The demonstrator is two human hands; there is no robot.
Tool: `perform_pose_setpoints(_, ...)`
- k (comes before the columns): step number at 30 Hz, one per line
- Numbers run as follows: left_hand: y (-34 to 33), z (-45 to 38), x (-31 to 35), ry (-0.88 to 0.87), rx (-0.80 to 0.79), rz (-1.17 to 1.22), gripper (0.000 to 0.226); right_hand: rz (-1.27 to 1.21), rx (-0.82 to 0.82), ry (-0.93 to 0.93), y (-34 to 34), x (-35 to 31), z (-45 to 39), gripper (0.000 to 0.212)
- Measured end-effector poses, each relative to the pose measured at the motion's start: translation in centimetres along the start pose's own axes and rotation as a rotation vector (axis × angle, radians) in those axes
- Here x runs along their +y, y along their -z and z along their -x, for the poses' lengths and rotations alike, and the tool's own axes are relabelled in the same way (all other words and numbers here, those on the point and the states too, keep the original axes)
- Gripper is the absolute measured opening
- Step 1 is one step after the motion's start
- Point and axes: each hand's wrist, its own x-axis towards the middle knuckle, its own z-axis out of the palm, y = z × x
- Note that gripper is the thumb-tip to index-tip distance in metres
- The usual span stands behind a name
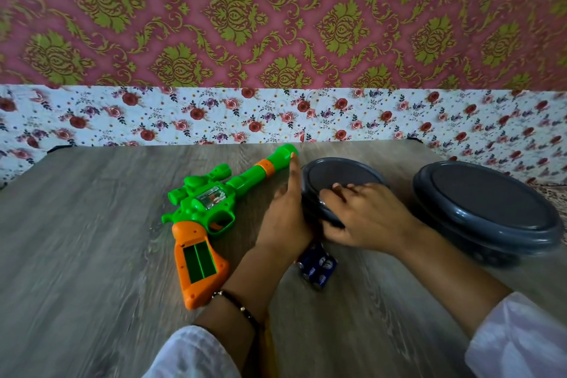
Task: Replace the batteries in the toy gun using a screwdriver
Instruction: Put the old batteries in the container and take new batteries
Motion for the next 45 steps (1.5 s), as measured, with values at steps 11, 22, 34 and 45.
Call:
perform_pose_setpoints(11,0.2,0.2,-0.4,-0.01,-0.042,-0.029,0.116,-0.098,0.039,0.02,1.1,0.4,-0.7,0.045)
perform_pose_setpoints(22,0.5,0.3,-0.2,0.034,-0.111,-0.001,0.127,-0.332,0.126,-0.253,2.4,-0.2,0.4,0.039)
perform_pose_setpoints(34,1.0,-0.1,-0.3,0.078,-0.177,-0.115,0.126,-0.806,0.288,-0.627,3.6,3.4,-0.7,0.034)
perform_pose_setpoints(45,1.5,-0.2,-0.2,0.051,-0.186,-0.242,0.114,-0.458,0.028,-0.841,-2.5,5.7,-2.0,0.034)
